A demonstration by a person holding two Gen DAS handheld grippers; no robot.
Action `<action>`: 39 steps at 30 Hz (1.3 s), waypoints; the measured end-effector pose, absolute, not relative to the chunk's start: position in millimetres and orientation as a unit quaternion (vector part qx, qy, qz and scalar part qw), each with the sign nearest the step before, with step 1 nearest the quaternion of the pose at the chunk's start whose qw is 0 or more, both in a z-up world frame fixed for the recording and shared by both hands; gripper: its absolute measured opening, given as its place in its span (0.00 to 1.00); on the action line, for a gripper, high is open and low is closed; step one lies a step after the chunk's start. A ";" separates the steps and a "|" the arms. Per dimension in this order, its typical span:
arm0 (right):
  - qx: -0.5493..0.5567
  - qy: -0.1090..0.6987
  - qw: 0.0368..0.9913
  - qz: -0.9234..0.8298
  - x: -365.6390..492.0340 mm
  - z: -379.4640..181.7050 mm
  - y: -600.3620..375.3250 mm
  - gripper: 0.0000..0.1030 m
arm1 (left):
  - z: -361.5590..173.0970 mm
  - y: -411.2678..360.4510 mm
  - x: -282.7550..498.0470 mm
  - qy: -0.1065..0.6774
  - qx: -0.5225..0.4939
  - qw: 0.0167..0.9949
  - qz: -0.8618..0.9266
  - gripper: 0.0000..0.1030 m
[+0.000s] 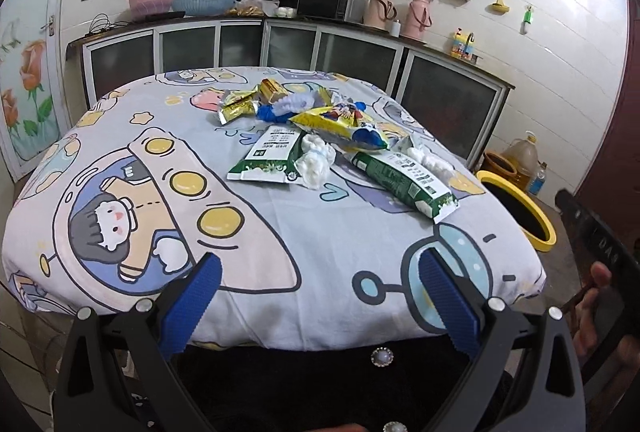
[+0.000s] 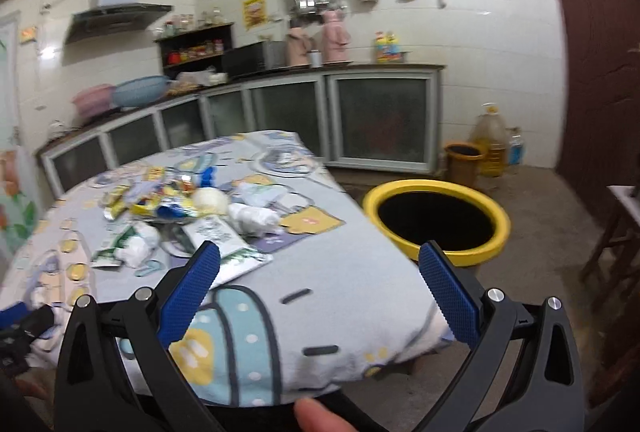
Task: Collect trash
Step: 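Reach the left tool toward the green-and-white milk carton on the table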
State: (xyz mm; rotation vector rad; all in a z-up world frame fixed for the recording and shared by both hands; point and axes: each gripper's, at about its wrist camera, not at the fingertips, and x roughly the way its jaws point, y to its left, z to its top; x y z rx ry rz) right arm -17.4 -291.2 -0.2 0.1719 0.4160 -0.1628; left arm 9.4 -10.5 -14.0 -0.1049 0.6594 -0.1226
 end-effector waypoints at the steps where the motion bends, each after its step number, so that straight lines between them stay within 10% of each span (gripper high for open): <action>1: 0.083 0.219 0.970 -0.063 -12.3 -0.5 -293.5 0.93 | -14.3 -10.6 9.4 0.323 -0.051 0.943 -0.061 0.92; 39: 0.001 0.394 0.898 0.196 128.6 -39.8 -252.0 0.93 | -60.7 22.3 199.8 0.460 0.039 0.864 -0.201 0.92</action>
